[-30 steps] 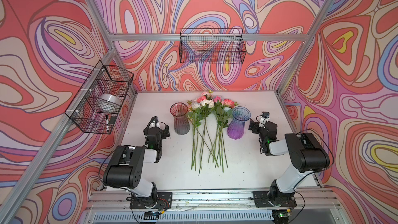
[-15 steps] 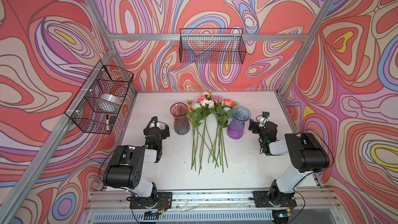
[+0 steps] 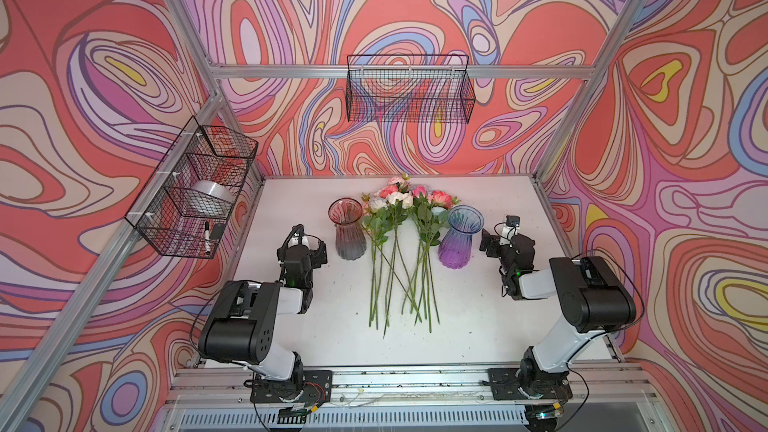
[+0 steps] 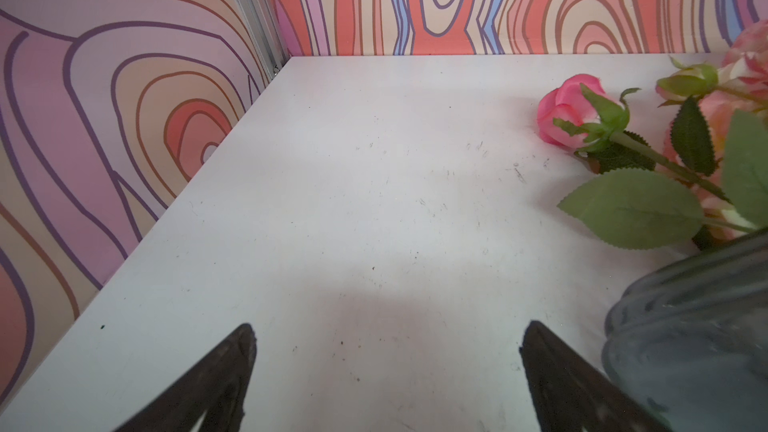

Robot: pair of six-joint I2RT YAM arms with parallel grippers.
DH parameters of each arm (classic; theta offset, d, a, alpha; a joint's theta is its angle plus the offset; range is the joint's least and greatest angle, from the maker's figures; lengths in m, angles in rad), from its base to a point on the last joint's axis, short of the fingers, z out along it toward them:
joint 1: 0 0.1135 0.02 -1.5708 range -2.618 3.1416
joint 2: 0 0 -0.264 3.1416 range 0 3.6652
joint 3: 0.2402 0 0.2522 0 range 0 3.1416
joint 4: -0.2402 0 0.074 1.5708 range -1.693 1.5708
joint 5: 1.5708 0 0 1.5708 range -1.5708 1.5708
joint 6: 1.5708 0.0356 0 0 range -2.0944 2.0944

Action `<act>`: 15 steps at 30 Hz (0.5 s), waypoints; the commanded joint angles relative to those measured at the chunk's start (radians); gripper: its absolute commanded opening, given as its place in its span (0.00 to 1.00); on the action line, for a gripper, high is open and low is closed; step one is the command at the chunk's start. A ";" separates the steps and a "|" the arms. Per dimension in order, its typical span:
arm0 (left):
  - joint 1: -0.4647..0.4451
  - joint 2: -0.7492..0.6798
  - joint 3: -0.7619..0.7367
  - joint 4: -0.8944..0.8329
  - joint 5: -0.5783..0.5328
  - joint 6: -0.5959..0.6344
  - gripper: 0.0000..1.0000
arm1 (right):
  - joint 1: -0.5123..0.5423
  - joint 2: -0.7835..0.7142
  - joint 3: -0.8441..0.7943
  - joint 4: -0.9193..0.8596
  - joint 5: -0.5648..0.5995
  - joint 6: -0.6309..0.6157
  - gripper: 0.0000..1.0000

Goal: Arrange the flowers into the vase

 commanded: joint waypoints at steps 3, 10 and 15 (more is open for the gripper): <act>0.005 0.005 0.012 0.007 -0.009 -0.005 1.00 | -0.005 -0.012 0.012 -0.008 -0.007 -0.005 0.98; 0.000 -0.194 0.040 -0.203 -0.068 -0.020 1.00 | 0.025 -0.163 0.152 -0.364 0.200 0.020 0.98; -0.006 -0.579 0.146 -0.557 -0.047 -0.023 1.00 | 0.058 -0.313 0.525 -1.017 0.407 0.185 0.98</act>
